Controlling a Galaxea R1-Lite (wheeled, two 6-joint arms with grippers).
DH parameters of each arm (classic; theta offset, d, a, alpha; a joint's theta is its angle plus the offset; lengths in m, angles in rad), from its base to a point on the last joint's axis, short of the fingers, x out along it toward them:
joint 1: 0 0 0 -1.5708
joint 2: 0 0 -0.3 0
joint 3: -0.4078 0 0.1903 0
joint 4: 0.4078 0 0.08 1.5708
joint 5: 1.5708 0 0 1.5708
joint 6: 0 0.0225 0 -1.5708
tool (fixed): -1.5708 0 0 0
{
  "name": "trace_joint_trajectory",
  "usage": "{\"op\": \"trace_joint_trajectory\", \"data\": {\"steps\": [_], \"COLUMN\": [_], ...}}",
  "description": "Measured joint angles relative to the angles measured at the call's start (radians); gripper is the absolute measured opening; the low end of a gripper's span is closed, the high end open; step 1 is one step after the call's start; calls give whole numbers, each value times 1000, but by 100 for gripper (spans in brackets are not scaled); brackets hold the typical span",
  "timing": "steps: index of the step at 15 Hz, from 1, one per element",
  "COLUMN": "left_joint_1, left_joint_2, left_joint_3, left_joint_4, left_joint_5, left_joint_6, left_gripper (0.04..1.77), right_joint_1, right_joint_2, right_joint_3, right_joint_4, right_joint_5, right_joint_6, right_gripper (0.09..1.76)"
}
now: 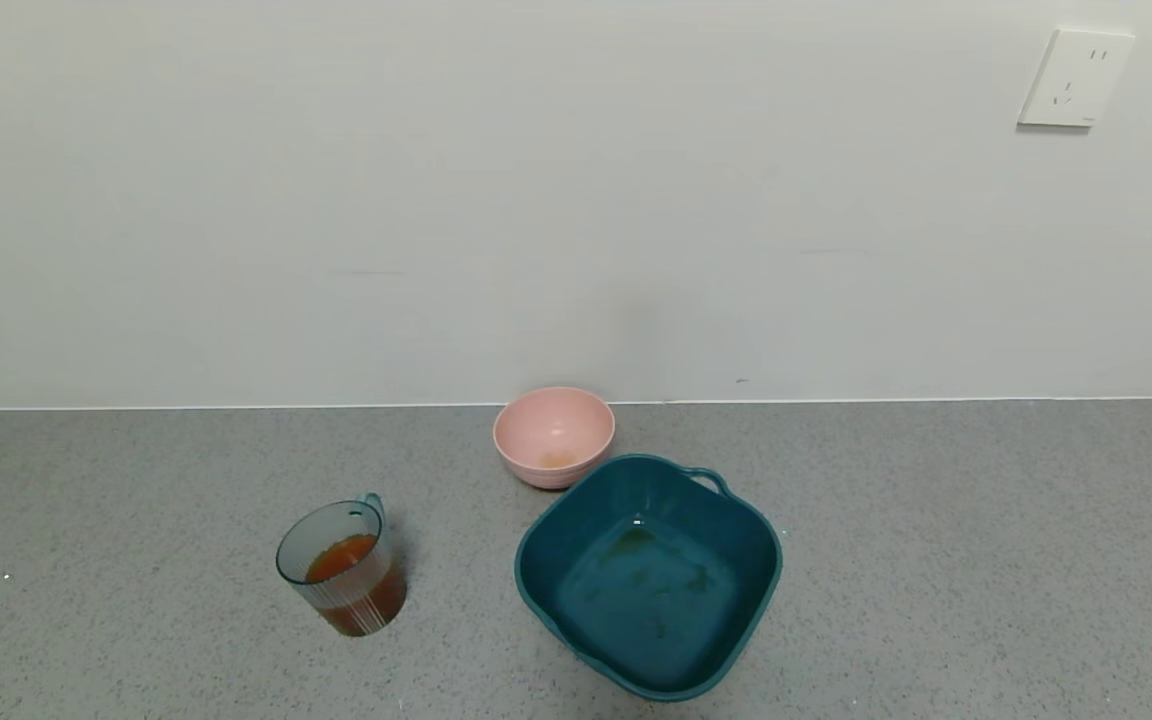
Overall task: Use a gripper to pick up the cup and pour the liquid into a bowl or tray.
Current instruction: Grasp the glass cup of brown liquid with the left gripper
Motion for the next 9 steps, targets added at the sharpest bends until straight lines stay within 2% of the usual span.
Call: {"op": "trace_joint_trajectory", "data": {"steps": [9], "left_joint_1": [-9], "left_joint_2": [558], "left_joint_3": [-195], "left_joint_4": [-2], "left_joint_5": [5], "left_joint_6": [13], "left_gripper": [172], "right_joint_1": [0], "right_joint_2": [0], "right_joint_3": [0], "right_joint_4": [0], "right_joint_5": [0], "right_joint_6": [0], "right_gripper": [171]}}
